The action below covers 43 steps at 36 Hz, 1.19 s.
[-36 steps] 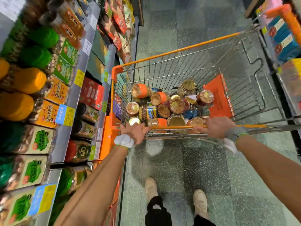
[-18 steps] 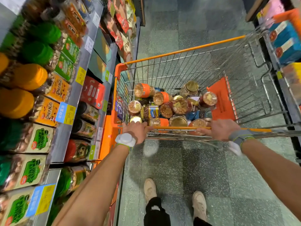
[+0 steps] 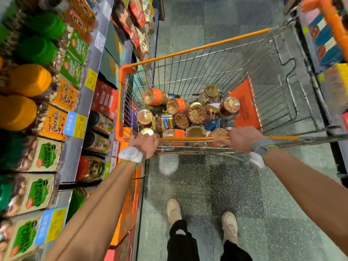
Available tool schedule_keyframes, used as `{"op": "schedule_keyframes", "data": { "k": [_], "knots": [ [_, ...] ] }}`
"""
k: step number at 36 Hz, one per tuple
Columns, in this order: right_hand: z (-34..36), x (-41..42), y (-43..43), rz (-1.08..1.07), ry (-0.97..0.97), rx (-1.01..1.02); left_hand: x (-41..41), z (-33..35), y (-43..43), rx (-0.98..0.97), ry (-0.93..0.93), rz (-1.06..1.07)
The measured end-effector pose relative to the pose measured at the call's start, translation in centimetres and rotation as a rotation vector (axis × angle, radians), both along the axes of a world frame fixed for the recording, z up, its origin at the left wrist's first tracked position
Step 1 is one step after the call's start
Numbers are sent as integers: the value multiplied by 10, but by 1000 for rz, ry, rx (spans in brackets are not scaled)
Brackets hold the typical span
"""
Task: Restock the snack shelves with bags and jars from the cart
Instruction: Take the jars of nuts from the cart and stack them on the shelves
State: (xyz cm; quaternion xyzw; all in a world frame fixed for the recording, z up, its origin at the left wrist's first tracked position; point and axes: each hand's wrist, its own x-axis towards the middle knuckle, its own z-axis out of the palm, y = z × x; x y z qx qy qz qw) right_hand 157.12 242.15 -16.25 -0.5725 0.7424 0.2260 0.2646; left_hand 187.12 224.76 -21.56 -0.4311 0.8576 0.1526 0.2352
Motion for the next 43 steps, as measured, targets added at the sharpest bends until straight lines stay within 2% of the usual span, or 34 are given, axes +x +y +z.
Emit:
{"op": "schedule_keyframes", "data": {
  "k": [8,16,29,36,43],
  "knots": [
    [8,11,-8,0,-10,72,14,3,7,45,14,13],
    [-12,-2,-7,17,-22,12,10,10,1,121,-38,15],
    [-2,-5,-10,-94,-48,40,-13,17,-17,96,-54,-50],
    [-1,-9,-11,-142,-31,58,-24,18,-26,156,-80,-56],
    [-7,-13,-6,-145,-75,13,-30,19,-33,237,-185,-46]
  ]
}}
